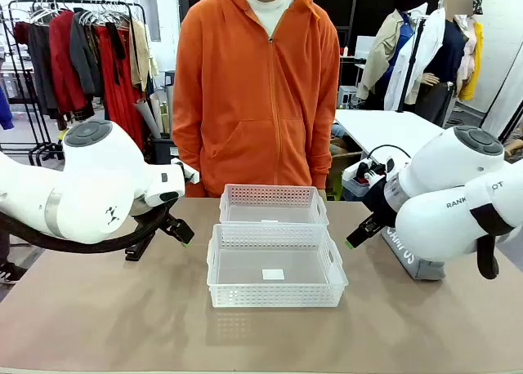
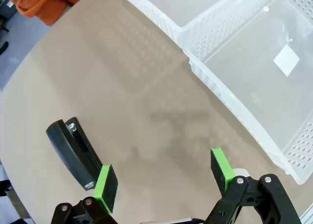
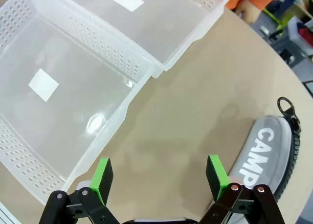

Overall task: Distribute items into two baskets.
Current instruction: Pick up the Pencil pouch that the person points to.

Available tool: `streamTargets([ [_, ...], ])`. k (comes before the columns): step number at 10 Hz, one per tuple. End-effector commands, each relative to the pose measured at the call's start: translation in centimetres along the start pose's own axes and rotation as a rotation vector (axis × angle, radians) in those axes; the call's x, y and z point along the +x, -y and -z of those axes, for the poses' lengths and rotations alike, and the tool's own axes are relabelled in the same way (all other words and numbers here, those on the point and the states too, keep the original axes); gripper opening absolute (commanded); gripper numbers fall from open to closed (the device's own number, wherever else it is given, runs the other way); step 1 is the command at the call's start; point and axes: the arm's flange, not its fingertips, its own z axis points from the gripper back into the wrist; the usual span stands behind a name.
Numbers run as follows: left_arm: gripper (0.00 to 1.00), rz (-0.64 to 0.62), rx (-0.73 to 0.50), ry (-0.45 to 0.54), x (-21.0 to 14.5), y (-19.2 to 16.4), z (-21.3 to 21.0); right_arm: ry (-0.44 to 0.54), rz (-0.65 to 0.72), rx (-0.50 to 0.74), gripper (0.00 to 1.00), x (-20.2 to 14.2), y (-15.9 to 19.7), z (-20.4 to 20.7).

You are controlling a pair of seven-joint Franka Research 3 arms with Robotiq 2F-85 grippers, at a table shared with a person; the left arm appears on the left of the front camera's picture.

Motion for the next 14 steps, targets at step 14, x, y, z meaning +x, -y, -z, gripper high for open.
streamTargets([
  [14,1.0,0.0,0.0,0.0,0.0,0.0,-0.02,0.0,0.0,0.0,1.0,0.0,0.0,0.0],
])
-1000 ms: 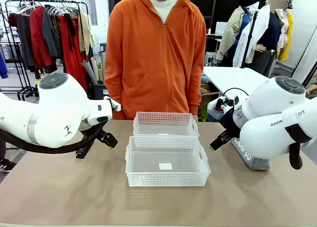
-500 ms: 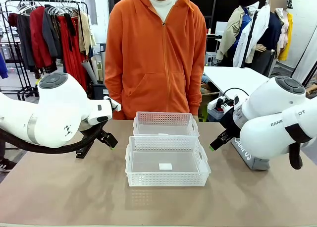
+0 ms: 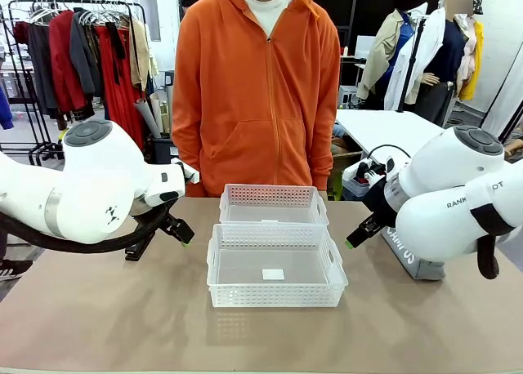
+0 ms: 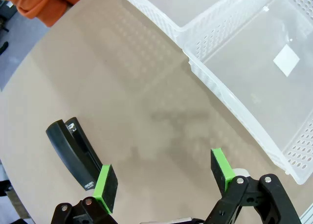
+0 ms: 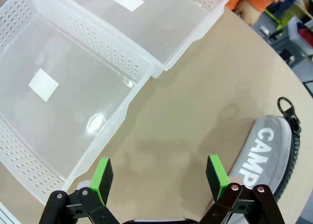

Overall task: Distribute items into two baskets.
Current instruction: Pick up the Pencil pouch that the person points to.

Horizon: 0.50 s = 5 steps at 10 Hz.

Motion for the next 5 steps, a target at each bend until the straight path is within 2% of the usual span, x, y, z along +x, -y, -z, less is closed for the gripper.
streamTargets([
  [1,1.0,-0.001,0.0,0.0,0.0,-0.02,-0.02,0.001,0.0,0.0,1.0,0.01,0.01,-0.02],
  [5,1.0,-0.001,0.0,0.0,0.0,-0.02,-0.02,0.001,0.0,0.0,1.0,0.01,0.01,-0.02],
])
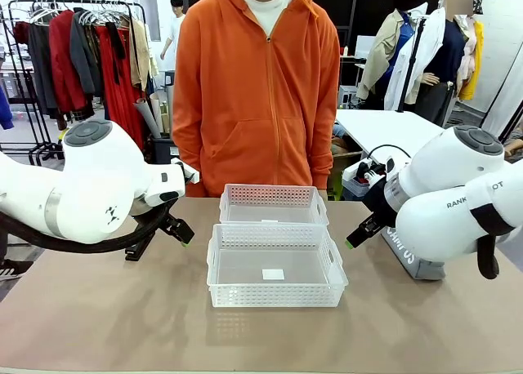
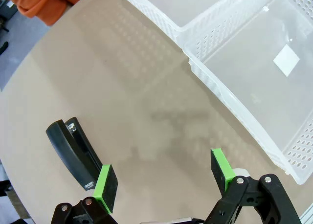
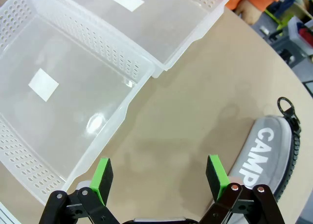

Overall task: Distribute items into two baskets.
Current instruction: Pick up the Pencil pouch that the person points to.

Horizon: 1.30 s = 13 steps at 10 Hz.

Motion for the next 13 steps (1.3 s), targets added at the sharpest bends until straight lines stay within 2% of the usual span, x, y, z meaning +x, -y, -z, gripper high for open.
streamTargets([
  [1,1.0,-0.001,0.0,0.0,0.0,0.0,0.0,0.0,0.0,0.0,1.0,0.0,0.0,0.0],
  [5,1.0,-0.007,0.01,-0.059,0.6,-0.4,-1.9,-0.023,0.062,0.129,1.0,1.9,-0.2,-1.5],
  [9,1.0,-0.121,-0.117,-0.101,2.3,-0.8,-5.0,-0.031,0.228,0.304,1.0,4.0,0.9,-2.8],
  [13,1.0,-0.28,-0.347,-0.039,3.7,-2.1,-6.8,-0.014,0.41,0.548,1.0,5.3,3.0,-4.3],
])
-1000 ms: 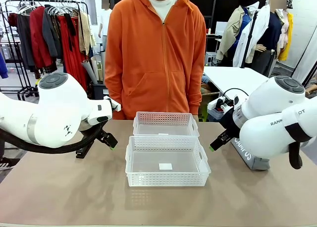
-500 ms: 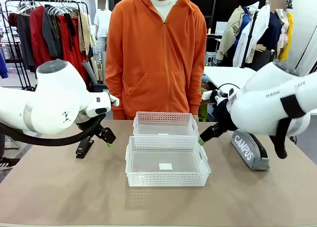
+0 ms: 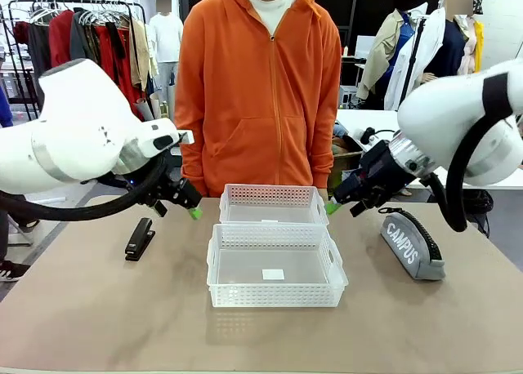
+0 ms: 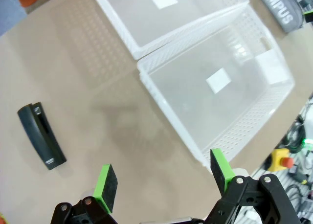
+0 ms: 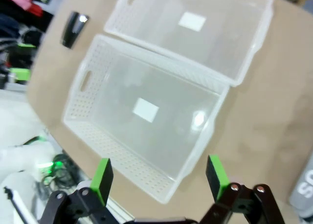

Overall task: Distribute items into two baskets.
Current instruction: Pick up the Pencil pouch that the person points to.

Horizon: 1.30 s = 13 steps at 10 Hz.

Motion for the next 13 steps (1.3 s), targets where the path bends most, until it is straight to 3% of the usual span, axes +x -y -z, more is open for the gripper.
streamTargets([
  [1,1.0,-0.042,-0.1,0.027,0.2,-1.4,-0.3,0.028,0.047,0.117,1.0,0.8,1.6,-0.3],
  [2,1.0,-0.044,-0.117,0.042,0.2,-1.4,-0.3,0.032,0.046,0.127,1.0,0.9,1.8,-0.4],
  [3,1.0,-0.029,-0.046,0.015,0.2,-0.4,-0.4,0.055,-0.075,0.056,1.0,0.7,1.4,0.0],
  [4,1.0,-0.029,-0.046,0.015,0.2,-0.4,-0.4,0.018,0.058,0.091,1.0,0.5,0.8,-1.0],
  [7,1.0,-0.034,-0.059,0.021,0.2,-0.4,-0.4,0.014,0.027,0.071,1.0,0.5,1.2,-1.0],
  [8,1.0,-0.105,-0.09,-0.036,0.9,-0.6,-0.4,0.028,0.123,0.179,1.0,1.1,1.3,-0.8],
  [10,1.0,-0.263,-0.237,-0.055,2.0,-1.2,-1.6,0.056,0.266,0.373,1.0,2.5,1.1,-2.2],
  [13,1.0,-0.342,-0.497,-0.085,3.3,-2.0,-4.0,0.057,0.348,0.523,1.0,3.6,0.4,-3.2],
])
